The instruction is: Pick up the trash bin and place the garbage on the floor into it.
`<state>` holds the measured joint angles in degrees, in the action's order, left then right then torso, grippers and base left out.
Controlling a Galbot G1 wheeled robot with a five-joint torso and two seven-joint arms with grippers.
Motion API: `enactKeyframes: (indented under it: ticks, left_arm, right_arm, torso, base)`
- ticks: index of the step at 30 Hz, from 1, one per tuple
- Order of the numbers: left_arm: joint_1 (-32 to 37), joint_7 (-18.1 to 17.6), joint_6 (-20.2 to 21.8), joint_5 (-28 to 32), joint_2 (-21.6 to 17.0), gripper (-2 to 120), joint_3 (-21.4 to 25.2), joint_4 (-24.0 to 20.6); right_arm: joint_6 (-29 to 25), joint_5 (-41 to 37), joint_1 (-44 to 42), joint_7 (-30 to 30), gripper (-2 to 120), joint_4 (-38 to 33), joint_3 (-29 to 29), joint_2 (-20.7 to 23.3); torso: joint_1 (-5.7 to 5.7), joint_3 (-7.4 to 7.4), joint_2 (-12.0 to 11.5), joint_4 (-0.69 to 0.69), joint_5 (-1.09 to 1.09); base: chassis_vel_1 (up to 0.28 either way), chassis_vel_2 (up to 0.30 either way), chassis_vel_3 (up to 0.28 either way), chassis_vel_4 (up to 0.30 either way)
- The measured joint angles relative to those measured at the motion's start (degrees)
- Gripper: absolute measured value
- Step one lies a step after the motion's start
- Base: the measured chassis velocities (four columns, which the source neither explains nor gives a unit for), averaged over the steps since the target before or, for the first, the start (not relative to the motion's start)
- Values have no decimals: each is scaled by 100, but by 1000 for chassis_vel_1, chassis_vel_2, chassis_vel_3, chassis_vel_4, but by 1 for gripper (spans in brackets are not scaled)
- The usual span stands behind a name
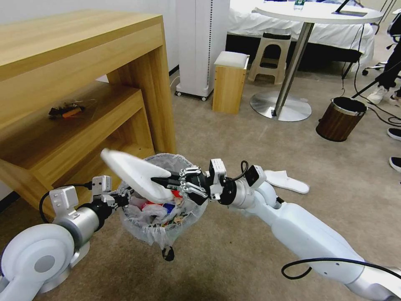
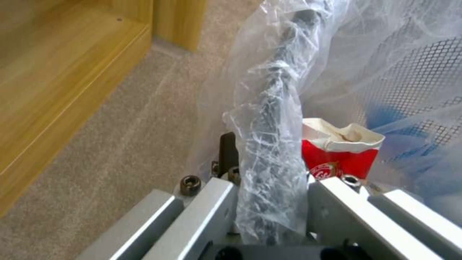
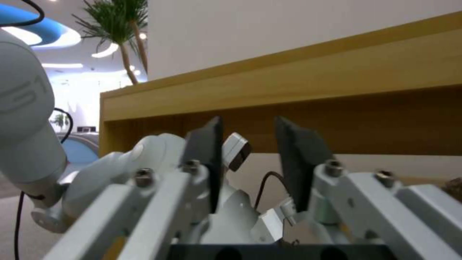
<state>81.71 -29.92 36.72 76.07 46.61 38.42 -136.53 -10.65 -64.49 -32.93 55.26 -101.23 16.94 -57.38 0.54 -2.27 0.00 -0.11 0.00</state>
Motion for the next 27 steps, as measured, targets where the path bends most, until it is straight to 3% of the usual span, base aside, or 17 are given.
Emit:
enactKeyframes:
  ticks: [18,27]
  left_arm:
    - [77,-153,-3,-26,6,0,59,-20]
    - [62,-327,19,95,-10,0,58,-21]
  right_arm:
    - [-36,-27,-44,-271,98,-89,-378,95]
    - [-81,-181,-325,-923,100,-277,-1355,439]
  torso:
    - [0,0,0,1,0]
    - [0,0,0,0,0]
  base:
    - [0,0,0,0]
    - [0,0,0,0]
